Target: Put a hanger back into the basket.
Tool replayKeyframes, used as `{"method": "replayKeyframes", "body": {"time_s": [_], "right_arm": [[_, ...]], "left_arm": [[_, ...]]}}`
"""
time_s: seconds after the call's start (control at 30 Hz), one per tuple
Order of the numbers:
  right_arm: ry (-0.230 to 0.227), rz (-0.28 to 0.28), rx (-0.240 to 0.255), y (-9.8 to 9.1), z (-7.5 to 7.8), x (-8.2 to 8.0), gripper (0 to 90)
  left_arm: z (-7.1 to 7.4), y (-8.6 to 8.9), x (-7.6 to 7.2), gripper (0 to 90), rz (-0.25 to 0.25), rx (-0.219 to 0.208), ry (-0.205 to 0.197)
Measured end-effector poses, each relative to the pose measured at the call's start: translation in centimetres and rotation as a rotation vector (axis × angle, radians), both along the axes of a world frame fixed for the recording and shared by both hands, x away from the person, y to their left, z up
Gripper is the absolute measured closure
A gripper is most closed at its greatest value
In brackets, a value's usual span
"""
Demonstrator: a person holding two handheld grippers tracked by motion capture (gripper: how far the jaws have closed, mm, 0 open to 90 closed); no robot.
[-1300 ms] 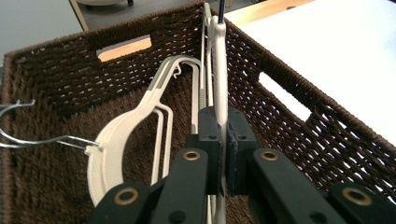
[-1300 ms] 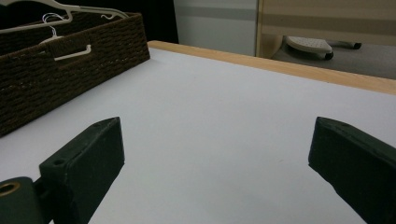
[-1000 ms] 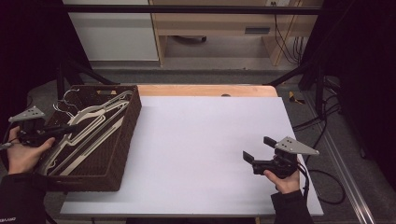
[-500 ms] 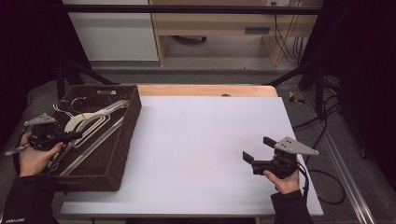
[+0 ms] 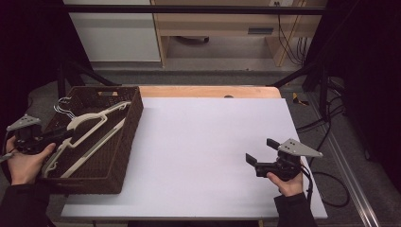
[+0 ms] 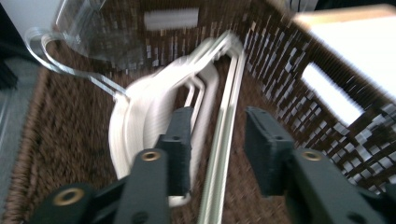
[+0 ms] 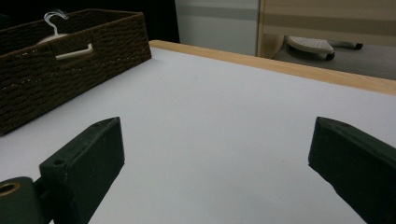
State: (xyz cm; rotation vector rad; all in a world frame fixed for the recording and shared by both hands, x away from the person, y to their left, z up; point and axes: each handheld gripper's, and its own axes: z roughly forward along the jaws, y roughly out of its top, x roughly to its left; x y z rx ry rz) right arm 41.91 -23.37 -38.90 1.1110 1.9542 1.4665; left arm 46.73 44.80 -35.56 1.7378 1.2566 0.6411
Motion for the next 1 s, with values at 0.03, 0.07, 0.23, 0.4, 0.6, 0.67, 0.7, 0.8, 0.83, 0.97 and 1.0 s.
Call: {"method": "replayKeyframes", "body": {"time_s": [0.03,0.07,0.23,0.4,0.6,0.67,0.7,0.8,0.83,0.97,1.0], "right_arm": [[0.001,-0.002,0.0,0.0,0.0,0.0,4.0],[0.0,-0.002,0.0,0.0,0.0,0.0,4.0],[-0.004,0.001,0.002,-0.2,0.1,-0.1,3.9],[-0.007,-0.001,0.0,-0.3,0.1,-0.1,3.6],[-0.01,-0.009,0.004,-0.4,0.1,-0.1,2.8],[-0.01,-0.006,0.007,-0.6,0.1,-0.1,2.7],[-0.009,-0.006,0.006,-0.6,0.1,-0.2,2.6],[-0.012,0.0,0.008,-0.9,0.2,-0.3,2.5],[-0.012,-0.001,0.009,-0.9,0.2,-0.3,2.5],[-0.012,-0.004,0.012,-1.2,0.2,-0.3,2.2],[-0.012,-0.005,0.014,-1.2,0.2,-0.4,2.2]], "left_arm": [[0.2,-0.2,-0.3,55.3,-0.008,-0.008,-0.018],[0.5,-0.7,-0.8,52.8,-0.019,-0.026,-0.05],[1.3,-3.2,-2.6,34.9,-0.083,-0.053,-0.138],[1.3,-6.5,-4.3,21.4,-0.148,-0.084,-0.176],[0.4,-10.1,-5.8,13.8,-0.234,-0.117,-0.197],[0.0,-11.0,-6.0,12.3,-0.252,-0.111,-0.192],[-0.2,-11.5,-6.1,11.7,-0.259,-0.103,-0.189],[-0.7,-12.5,-6.2,11.0,-0.28,-0.091,-0.183],[-0.8,-12.7,-6.2,10.9,-0.285,-0.089,-0.177],[-1.2,-13.3,-6.2,11.0,-0.294,-0.093,-0.178],[-1.2,-13.5,-6.3,11.0,-0.297,-0.092,-0.179]]}}
